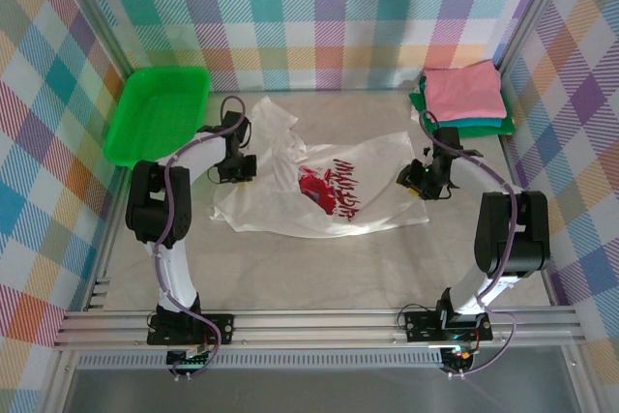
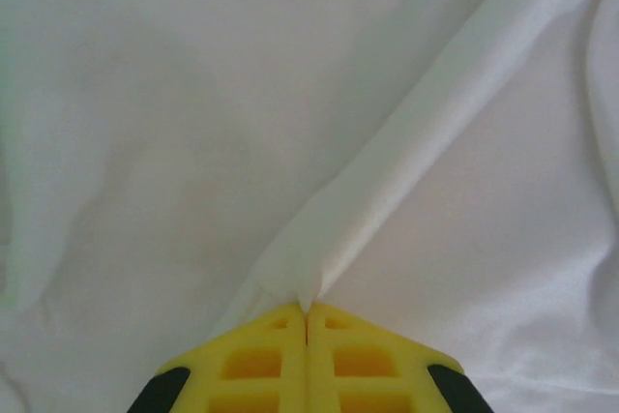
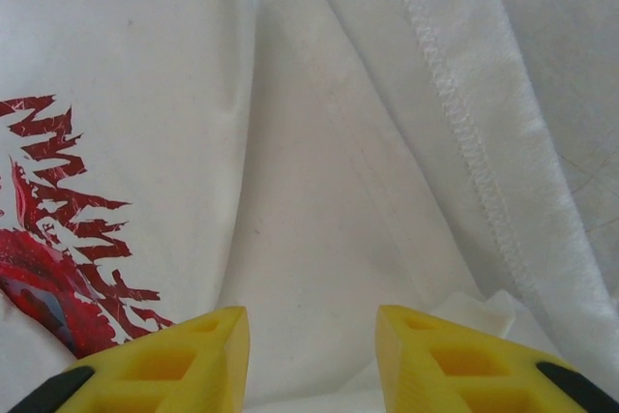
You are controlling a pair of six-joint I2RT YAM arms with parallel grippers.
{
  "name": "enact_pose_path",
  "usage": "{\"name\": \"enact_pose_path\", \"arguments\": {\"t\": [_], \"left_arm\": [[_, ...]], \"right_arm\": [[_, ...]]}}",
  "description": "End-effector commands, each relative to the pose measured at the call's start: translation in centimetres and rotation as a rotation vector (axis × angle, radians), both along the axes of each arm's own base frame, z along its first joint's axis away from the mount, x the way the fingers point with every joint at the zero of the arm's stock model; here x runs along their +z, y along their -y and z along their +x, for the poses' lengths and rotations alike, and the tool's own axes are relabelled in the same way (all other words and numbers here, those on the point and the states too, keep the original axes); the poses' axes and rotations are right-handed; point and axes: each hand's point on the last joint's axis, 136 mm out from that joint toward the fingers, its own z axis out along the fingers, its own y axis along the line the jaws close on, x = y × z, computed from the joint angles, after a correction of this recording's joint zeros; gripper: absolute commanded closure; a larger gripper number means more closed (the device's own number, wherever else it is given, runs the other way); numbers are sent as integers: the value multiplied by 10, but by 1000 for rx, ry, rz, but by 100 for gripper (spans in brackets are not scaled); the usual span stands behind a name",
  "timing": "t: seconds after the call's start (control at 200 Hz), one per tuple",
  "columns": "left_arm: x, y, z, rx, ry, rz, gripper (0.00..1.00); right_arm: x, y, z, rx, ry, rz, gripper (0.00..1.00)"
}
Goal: Fold and stack the t-shirts
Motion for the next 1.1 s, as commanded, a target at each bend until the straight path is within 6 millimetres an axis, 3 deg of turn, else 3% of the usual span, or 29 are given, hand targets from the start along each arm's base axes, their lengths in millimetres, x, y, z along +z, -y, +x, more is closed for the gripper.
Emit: {"name": "enact_pose_path", "arguments": {"t": [0.0,0.12,0.385,0.655,0.74,0.955,1.025,1.095], "left_arm": [[49,-10,-6,58,67,12,100],[62,-17,-23,93,65,19,100],[66,-32,-71,144,-7,51,100],[54,-57,-133,285,-60,57,100],[62,-62,-139,324,-48,16,100],[117,-58,-132,298,37,-36,100],[115,-56,-137,292,27,-51,100],[97,-55,-147,289,-22,-51,100]], "right_arm": [[-18,5,-5,-23,-51,-14,60],[-28,9,-5,-45,-75,-15,60],[-44,19,-8,-92,-128,-11,60],[-54,32,-13,-137,-155,-6,61],[-55,34,-14,-142,-158,-1,61],[-44,40,-12,-163,-133,4,62],[-40,40,-12,-168,-120,8,61],[-38,38,-13,-166,-114,18,61]]}}
